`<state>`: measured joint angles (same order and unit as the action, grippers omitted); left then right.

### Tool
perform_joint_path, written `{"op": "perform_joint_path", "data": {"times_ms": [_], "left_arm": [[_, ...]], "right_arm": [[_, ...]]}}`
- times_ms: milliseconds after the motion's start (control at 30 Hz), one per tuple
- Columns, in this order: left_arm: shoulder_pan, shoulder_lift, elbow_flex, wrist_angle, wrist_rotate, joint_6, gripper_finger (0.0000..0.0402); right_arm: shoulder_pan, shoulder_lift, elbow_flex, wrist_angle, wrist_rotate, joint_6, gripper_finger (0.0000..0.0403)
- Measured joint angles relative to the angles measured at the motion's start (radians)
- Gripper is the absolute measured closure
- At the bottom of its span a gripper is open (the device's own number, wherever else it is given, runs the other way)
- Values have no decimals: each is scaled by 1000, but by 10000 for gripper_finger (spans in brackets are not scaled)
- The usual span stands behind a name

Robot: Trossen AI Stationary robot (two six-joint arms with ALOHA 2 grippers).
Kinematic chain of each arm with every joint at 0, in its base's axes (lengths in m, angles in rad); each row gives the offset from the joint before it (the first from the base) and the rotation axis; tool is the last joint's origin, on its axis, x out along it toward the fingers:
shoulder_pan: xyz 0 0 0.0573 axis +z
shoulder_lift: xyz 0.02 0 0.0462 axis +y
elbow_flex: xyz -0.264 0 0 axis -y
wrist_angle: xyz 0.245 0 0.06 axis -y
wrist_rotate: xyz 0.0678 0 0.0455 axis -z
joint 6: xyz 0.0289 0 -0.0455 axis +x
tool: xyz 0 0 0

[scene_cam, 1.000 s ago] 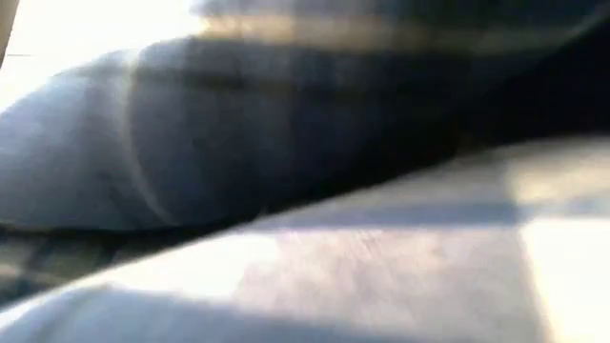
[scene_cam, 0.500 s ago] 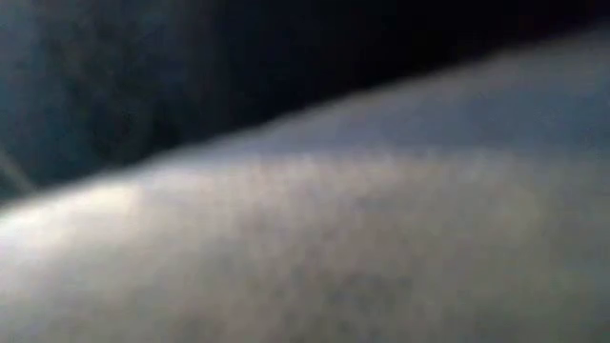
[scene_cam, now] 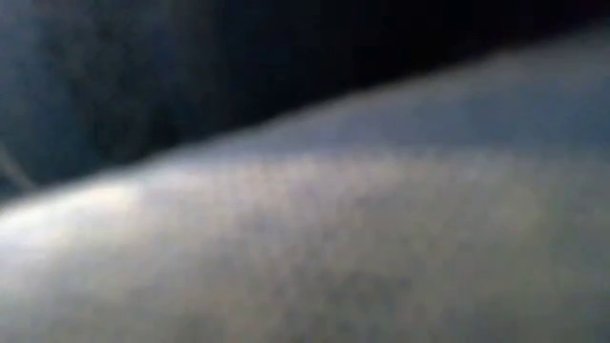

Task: Fold laundry
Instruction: Fold the blue pants

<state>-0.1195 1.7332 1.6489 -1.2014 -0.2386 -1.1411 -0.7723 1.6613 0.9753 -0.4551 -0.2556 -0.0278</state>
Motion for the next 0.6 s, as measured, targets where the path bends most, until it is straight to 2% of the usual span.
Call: {"op": "perform_joint_path", "data": {"times_ms": [67,467,600], "left_arm": [[9,0,0,0,0,6,167],[63,0,0,0,0,37,167],[63,0,0,1,0,36,167]], "right_arm": [[10,6,-1,-9,-33,2,238],[18,116,-6,19,-30,-2,241],[15,117,-6,20,-74,-2,243]]}}
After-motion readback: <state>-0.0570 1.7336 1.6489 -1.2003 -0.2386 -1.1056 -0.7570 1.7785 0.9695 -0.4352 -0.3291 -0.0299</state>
